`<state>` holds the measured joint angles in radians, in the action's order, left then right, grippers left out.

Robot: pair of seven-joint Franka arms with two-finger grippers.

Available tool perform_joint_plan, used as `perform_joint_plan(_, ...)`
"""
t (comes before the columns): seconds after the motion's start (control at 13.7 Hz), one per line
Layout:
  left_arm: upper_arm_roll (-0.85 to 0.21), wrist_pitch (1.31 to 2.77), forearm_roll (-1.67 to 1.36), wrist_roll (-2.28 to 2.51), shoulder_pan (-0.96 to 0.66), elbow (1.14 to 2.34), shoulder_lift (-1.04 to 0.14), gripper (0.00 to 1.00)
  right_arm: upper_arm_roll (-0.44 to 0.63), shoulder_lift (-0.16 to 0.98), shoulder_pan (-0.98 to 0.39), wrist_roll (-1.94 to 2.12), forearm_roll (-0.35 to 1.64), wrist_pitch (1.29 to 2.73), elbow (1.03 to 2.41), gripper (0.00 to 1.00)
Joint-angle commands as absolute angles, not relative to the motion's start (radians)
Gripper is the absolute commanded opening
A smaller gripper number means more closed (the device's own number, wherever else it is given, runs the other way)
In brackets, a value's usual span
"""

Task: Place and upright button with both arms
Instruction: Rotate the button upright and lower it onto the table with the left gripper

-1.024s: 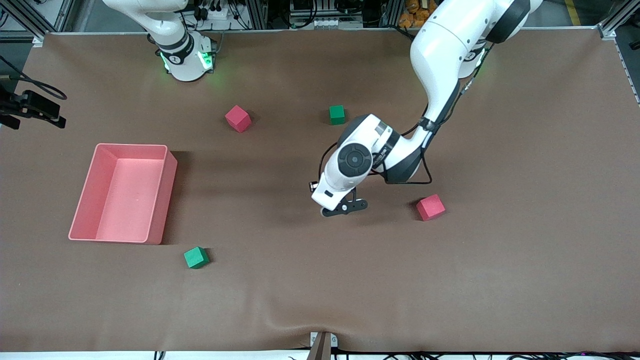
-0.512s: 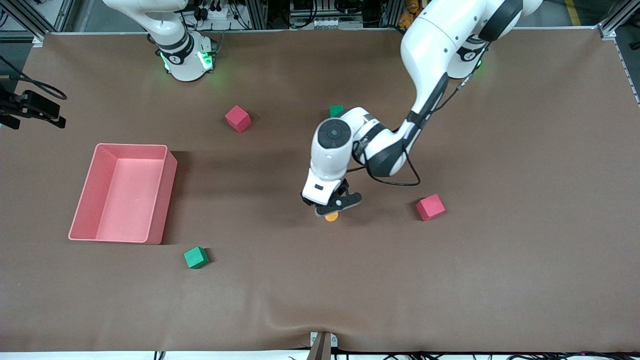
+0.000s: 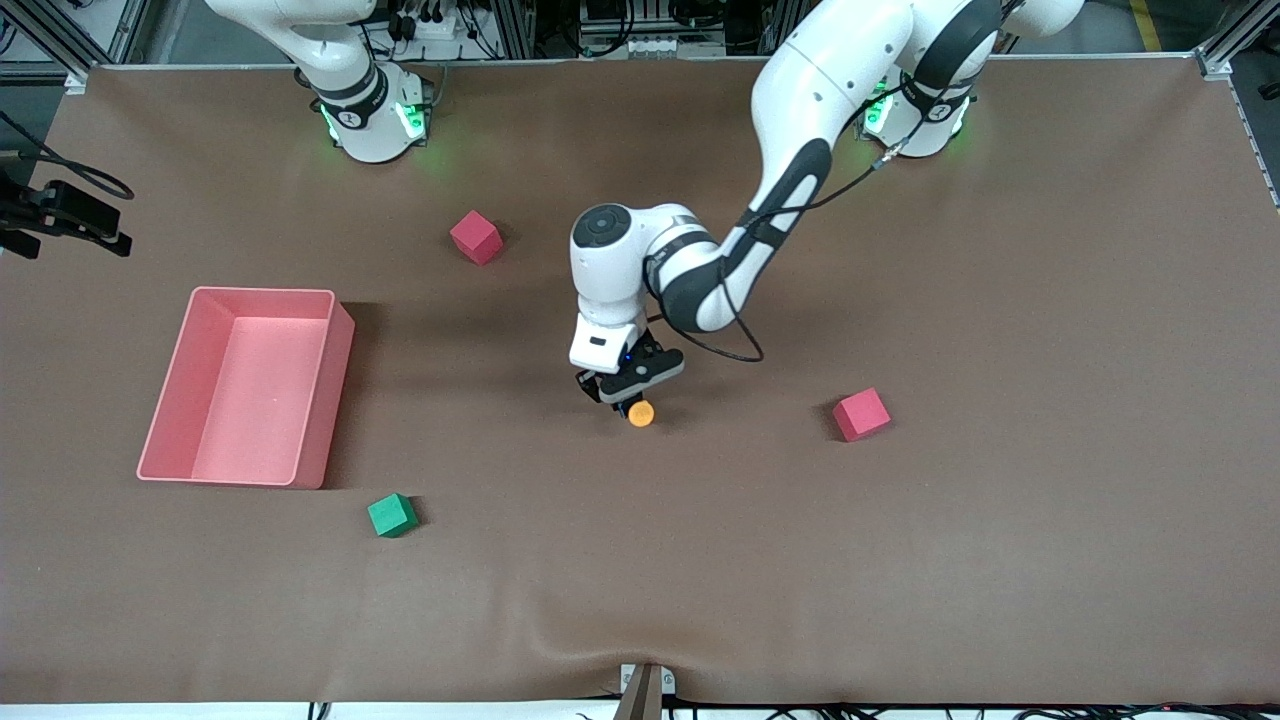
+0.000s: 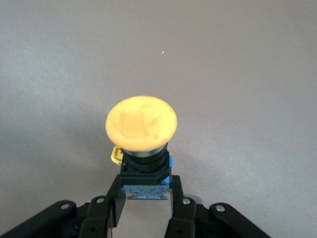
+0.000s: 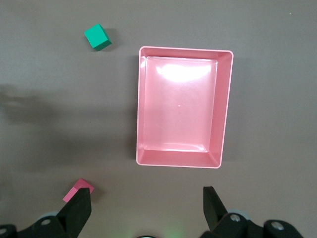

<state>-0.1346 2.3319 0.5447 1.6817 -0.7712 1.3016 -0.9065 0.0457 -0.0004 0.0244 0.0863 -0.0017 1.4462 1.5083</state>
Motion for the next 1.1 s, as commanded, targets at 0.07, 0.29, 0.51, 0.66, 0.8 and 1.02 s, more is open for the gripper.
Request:
perform_joint_plan(0.07,-0.115,2.353,0.707,1.856,-0.822,1.302,-0.963,0.0,0.043,-0.002,0.025,0.072,-0.015,1.437,1.5,1.0)
perform_joint_plan(0.29,-0.115,2.353,0.767,1.927,-0.836,1.31,-0.971,0.0,0.043,-0.003,0.025,0.071,-0.015,1.437,1.5,1.0)
perform_joint_plan(0.51,-0.115,2.352,0.767,1.928,-0.848,1.316,-0.976,0.0,0.043,-0.002,0.023,0.071,-0.015,1.436,1.5,1.0)
perform_joint_plan(0.66,-0.117,2.352,0.767,1.928,-0.851,1.318,-0.977,0.0,0.043,-0.002,0.023,0.071,-0.015,1.436,1.5,1.0)
perform_joint_plan(0.8,-0.115,2.352,0.767,1.928,-0.864,1.318,-0.995,0.02,0.043,-0.002,0.023,0.071,-0.015,1.436,1.5,1.0)
perform_joint_plan(1.02,-0.117,2.347,0.761,1.93,-0.864,1.318,-0.997,0.99,0.043,-0.002,0.023,0.071,-0.015,1.436,1.5,1.0)
